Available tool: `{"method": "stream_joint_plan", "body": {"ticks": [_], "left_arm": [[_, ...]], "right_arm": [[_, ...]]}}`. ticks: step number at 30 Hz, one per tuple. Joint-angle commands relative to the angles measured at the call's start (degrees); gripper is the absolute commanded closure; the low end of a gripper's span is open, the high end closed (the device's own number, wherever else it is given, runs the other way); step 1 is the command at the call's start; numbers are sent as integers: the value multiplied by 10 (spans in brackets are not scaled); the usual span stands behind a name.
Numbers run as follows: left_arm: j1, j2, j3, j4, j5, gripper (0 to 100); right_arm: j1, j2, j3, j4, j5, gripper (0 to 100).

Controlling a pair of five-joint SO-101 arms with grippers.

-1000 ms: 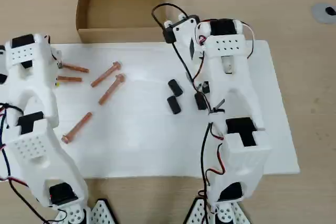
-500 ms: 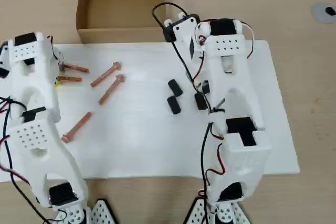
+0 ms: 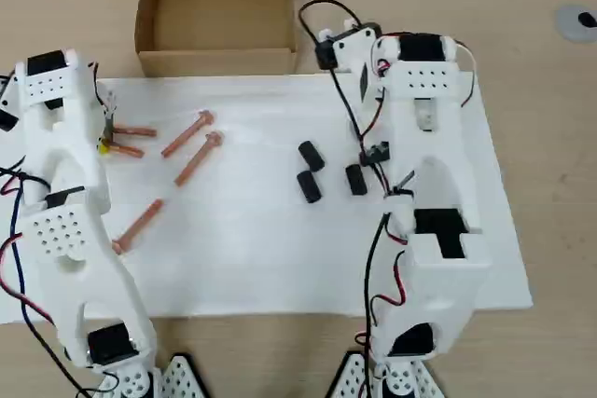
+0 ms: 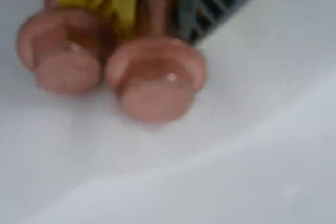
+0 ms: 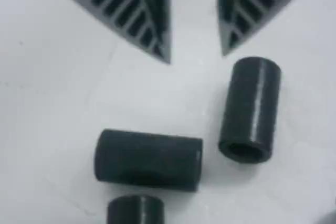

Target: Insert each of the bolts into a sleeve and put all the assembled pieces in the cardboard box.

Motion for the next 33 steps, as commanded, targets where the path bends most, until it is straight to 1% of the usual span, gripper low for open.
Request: {"method": "stream_joint_plan", "body": {"ticks": [1, 7, 12, 15, 19, 22, 25, 29, 33], "left_arm": [[-4, -2, -70, 43, -70, 995], [32, -3, -152, 83, -123, 995], [76, -6, -178, 94, -181, 995], [91, -7, -194, 120, -203, 996], [95, -18, -191, 123, -285, 997], [97, -68, -147, 123, -347, 997], [98, -157, -75, 123, -382, 997], [125, -298, 58, 122, -403, 993], [156, -431, 193, 105, -403, 990]], "right_arm": [[5, -2, 0, -3, 1, 906], [4, -3, 0, 10, 1, 906], [7, -5, 0, 13, 1, 906], [5, -5, 22, 13, 1, 906], [5, -6, 72, -12, -29, 906], [-2, -6, 96, -36, -36, 906], [-27, -6, 100, -40, -33, 906], [-66, -6, 87, -43, -30, 906], [-112, -4, 65, -43, -28, 904]]}}
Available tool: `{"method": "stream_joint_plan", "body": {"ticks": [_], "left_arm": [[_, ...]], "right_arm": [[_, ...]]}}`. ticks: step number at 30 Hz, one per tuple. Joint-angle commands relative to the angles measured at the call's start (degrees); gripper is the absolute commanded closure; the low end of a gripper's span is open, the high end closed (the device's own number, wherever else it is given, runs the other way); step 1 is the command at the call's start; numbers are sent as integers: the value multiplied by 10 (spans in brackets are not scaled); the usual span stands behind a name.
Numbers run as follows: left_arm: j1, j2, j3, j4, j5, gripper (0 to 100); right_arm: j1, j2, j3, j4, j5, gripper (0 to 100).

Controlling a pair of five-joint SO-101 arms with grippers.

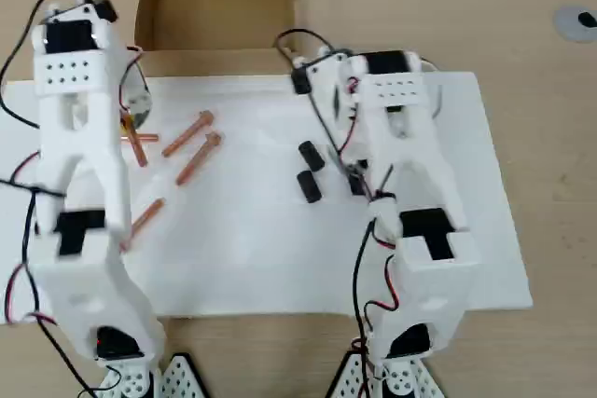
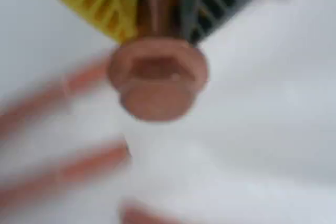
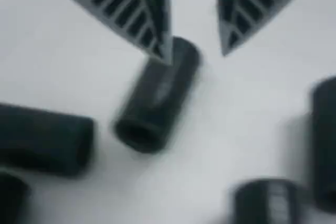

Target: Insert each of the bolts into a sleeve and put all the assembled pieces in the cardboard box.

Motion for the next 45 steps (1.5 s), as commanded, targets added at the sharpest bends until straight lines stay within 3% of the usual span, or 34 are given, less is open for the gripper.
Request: {"method": "stream_joint_plan", "body": {"ticks": [1, 12, 18, 26, 38, 45], "left_arm": [[25, -152, 111, -23, -4, 990], [28, -480, 432, -170, -4, 990], [28, -611, 540, -236, -4, 991], [27, -675, 580, -248, -4, 995], [28, -677, 579, -246, -4, 995], [24, -679, 579, -244, -11, 995]], "right_arm": [[-44, -3, -34, -5, 1, 904], [-71, -1, -30, -25, -6, 904], [-71, 11, -29, -48, -21, 903], [-72, 48, -30, -51, -33, 829], [-142, 50, -29, -51, -53, 831], [-133, 50, 0, -53, -72, 831]]}}
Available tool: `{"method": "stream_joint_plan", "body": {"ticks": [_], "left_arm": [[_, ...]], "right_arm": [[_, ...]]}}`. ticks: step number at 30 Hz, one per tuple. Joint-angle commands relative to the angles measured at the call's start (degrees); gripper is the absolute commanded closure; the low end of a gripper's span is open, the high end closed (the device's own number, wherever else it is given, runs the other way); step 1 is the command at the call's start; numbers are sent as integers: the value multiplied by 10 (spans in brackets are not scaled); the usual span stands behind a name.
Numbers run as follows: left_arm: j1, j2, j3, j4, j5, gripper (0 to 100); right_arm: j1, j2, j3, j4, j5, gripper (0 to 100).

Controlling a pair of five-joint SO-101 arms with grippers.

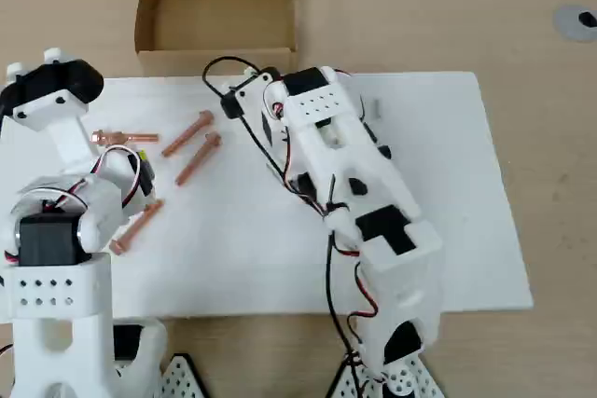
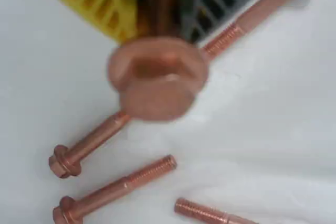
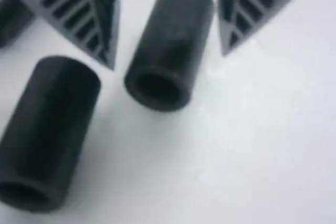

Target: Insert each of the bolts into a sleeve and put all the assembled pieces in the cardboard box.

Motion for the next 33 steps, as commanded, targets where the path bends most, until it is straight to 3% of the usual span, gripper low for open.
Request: {"method": "stream_joint_plan", "body": {"ticks": [1, 18, 25, 33], "left_arm": [[1, -15, -4, -7, -18, 995], [5, -15, -4, -10, -39, 995], [5, -15, -5, -8, -39, 995], [5, -15, -9, -8, -39, 995]], "right_arm": [[6, -2, 11, -5, -5, 831], [25, -2, 105, -63, 6, 833], [28, -2, 104, -66, 9, 991], [29, -9, 85, -43, 9, 988]]}}
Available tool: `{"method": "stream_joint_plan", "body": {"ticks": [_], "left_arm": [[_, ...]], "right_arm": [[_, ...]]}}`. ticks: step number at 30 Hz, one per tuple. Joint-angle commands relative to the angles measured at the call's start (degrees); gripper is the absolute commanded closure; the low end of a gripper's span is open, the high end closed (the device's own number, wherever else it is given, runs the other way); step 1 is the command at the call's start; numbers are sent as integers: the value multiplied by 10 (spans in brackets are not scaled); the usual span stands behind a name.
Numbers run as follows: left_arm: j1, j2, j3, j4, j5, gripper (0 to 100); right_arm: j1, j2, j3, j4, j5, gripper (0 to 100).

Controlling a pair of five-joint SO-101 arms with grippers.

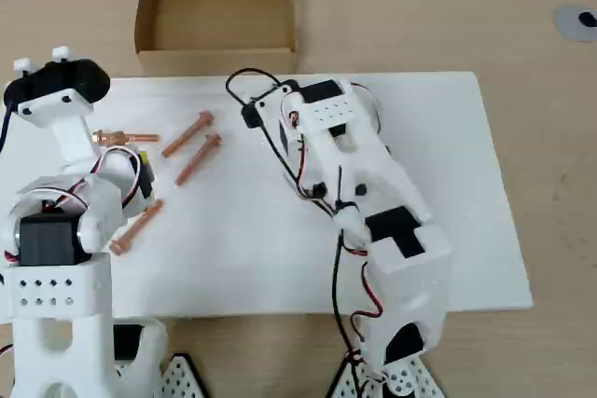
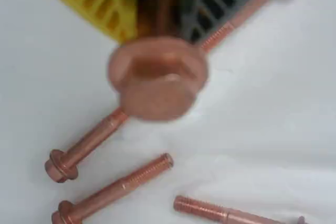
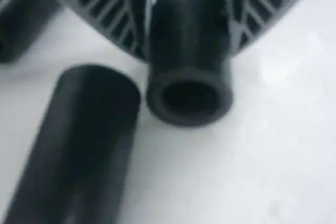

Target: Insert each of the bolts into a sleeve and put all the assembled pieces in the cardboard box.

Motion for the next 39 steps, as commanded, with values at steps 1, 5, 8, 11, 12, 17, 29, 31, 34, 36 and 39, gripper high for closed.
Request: {"method": "stream_joint_plan", "body": {"ticks": [1, 5, 8, 11, 12, 17, 29, 31, 34, 36, 39], "left_arm": [[5, -16, -10, -8, -4, 995], [6, -35, -9, -7, -1, 996], [7, -87, -9, -7, -1, 996], [7, -156, -4, -11, -3, 996], [7, -179, -4, -11, -3, 996], [7, -278, 30, -11, -4, 995], [6, -430, 142, -110, -4, 995], [6, -440, 160, -140, -4, 995], [6, -442, 179, -179, -4, 996], [6, -441, 192, -208, -4, 996], [6, -441, 204, -253, -4, 997]], "right_arm": [[-1, -7, -24, 24, 5, 988], [-3, -57, -83, 64, 2, 988], [-5, -118, -132, 84, 0, 988], [-5, -186, -165, 98, 0, 988], [-5, -208, -172, 105, 0, 988], [-5, -312, -176, 113, 0, 988], [-5, -573, -155, 127, 5, 988], [-5, -605, -117, 135, 0, 988], [-4, -648, -36, 127, -1, 988], [-4, -678, 28, 121, -12, 988], [-5, -722, 128, 64, -27, 988]]}}
